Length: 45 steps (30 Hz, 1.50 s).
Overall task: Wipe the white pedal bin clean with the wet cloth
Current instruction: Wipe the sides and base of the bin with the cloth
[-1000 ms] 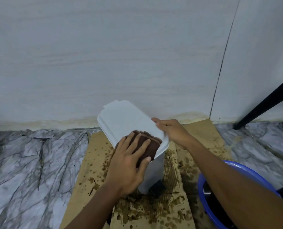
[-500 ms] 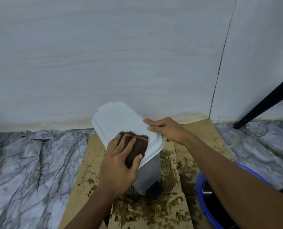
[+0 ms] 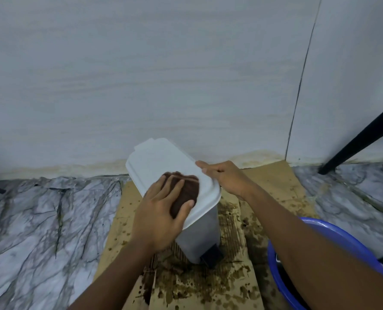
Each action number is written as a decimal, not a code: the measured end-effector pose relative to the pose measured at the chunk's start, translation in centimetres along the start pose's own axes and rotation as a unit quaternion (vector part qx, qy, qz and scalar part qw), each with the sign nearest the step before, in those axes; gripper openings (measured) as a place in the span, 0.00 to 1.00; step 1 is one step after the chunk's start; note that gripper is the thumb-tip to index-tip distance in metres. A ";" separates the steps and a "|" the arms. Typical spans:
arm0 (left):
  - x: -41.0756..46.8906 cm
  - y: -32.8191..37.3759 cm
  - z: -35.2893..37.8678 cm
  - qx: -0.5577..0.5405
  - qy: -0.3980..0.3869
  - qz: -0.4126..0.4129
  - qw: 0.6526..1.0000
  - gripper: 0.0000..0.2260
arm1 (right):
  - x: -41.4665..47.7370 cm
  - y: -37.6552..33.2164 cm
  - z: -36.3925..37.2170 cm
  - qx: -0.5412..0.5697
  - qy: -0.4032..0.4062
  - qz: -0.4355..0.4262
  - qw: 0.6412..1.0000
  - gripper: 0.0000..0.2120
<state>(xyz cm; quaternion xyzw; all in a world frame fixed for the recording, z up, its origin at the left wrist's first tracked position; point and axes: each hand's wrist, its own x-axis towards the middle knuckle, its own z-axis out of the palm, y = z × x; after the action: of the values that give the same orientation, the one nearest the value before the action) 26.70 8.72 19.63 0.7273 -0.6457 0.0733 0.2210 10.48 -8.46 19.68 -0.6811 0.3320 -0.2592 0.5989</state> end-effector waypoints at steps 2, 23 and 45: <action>-1.4 0.1 0.2 -0.023 0.019 -0.044 0.999 0.29 | 0.0 0.2 0.1 0.022 0.005 0.011 1.000 0.13; 1.5 2.1 2.5 0.132 -0.028 0.320 0.938 0.19 | 0.7 -1.7 -1.9 -0.063 -0.008 0.039 0.997 0.09; -1.9 -1.8 1.4 0.077 0.046 0.300 0.950 0.16 | 1.1 -2.8 -0.5 -0.105 -0.001 0.042 0.994 0.07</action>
<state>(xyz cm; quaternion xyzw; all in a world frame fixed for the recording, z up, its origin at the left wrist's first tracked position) 27.91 9.98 17.26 0.5104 -0.8157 0.2189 0.1618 11.21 -9.40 22.51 -0.7260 0.3853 -0.1968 0.5346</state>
